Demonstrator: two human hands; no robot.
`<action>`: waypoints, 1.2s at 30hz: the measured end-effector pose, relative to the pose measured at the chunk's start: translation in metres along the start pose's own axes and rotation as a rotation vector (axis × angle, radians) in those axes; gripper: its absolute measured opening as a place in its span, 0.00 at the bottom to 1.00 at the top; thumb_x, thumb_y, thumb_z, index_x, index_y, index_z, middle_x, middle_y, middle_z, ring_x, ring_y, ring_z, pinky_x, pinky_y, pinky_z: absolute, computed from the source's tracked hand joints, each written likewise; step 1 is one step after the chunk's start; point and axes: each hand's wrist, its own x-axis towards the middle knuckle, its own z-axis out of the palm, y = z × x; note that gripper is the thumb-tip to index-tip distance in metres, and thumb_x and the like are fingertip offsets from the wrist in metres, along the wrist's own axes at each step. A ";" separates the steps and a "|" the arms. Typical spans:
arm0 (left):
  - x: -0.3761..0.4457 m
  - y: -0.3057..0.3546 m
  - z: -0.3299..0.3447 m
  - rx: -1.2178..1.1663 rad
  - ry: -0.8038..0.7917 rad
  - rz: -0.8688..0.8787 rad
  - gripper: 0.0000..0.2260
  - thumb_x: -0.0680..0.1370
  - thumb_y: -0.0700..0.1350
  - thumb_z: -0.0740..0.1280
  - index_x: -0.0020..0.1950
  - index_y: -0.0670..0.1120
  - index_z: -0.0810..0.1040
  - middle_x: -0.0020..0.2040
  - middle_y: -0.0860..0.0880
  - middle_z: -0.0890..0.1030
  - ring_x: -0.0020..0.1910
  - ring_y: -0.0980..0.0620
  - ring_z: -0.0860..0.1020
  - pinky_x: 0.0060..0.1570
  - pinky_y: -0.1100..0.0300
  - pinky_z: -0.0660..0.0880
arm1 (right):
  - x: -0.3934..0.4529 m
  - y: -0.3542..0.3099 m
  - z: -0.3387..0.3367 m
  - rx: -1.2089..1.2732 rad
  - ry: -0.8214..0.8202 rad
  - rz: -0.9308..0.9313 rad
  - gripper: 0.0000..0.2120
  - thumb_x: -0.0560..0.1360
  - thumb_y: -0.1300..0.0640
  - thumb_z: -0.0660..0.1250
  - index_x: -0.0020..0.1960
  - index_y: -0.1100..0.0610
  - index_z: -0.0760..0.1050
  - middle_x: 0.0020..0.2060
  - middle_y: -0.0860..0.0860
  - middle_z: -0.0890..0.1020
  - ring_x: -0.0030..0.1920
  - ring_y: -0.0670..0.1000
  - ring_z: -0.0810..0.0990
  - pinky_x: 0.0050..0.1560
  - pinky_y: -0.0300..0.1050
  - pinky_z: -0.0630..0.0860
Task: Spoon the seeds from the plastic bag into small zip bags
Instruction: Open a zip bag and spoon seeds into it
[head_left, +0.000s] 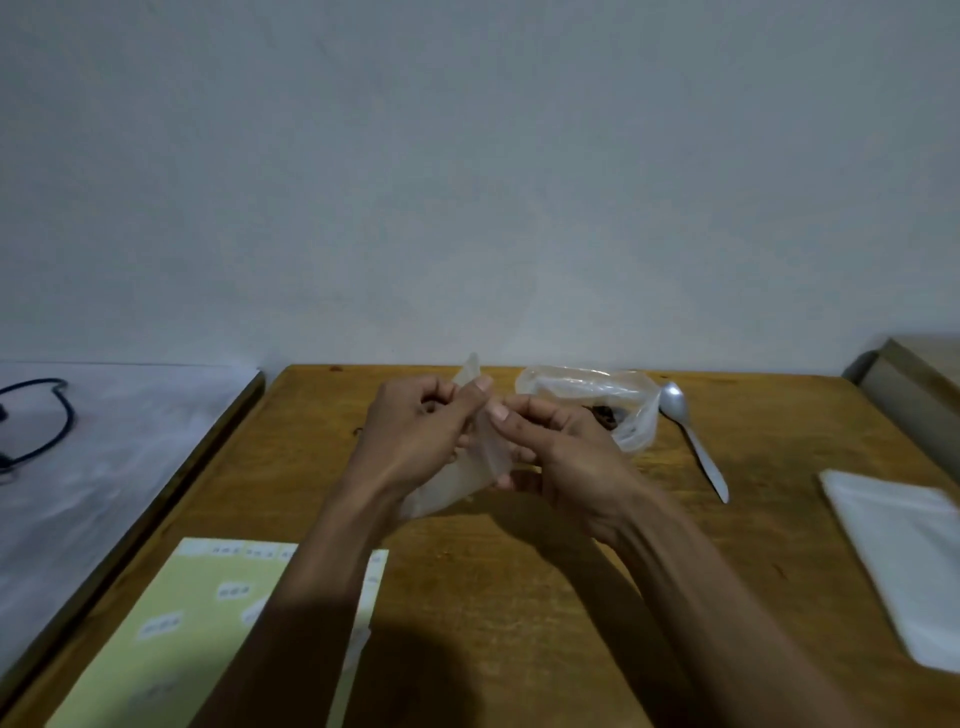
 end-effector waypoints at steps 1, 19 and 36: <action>-0.001 0.001 0.001 0.013 -0.013 0.009 0.18 0.77 0.56 0.71 0.45 0.40 0.83 0.37 0.44 0.84 0.35 0.53 0.82 0.41 0.54 0.81 | -0.001 0.001 -0.002 0.032 -0.012 0.022 0.13 0.75 0.55 0.71 0.57 0.59 0.83 0.50 0.56 0.86 0.48 0.51 0.84 0.40 0.45 0.79; -0.014 0.010 0.028 0.437 -0.046 0.114 0.26 0.76 0.63 0.68 0.36 0.39 0.79 0.31 0.43 0.80 0.31 0.47 0.78 0.35 0.52 0.77 | -0.017 0.012 -0.015 -0.367 0.158 -0.173 0.08 0.81 0.61 0.65 0.53 0.62 0.82 0.42 0.60 0.86 0.42 0.61 0.85 0.45 0.57 0.82; -0.022 0.020 0.024 0.461 -0.014 0.184 0.12 0.71 0.43 0.71 0.30 0.38 0.77 0.28 0.41 0.81 0.32 0.41 0.82 0.35 0.41 0.81 | -0.035 -0.001 -0.003 -0.798 0.363 -0.343 0.05 0.74 0.57 0.71 0.49 0.53 0.77 0.38 0.44 0.82 0.39 0.45 0.83 0.38 0.46 0.83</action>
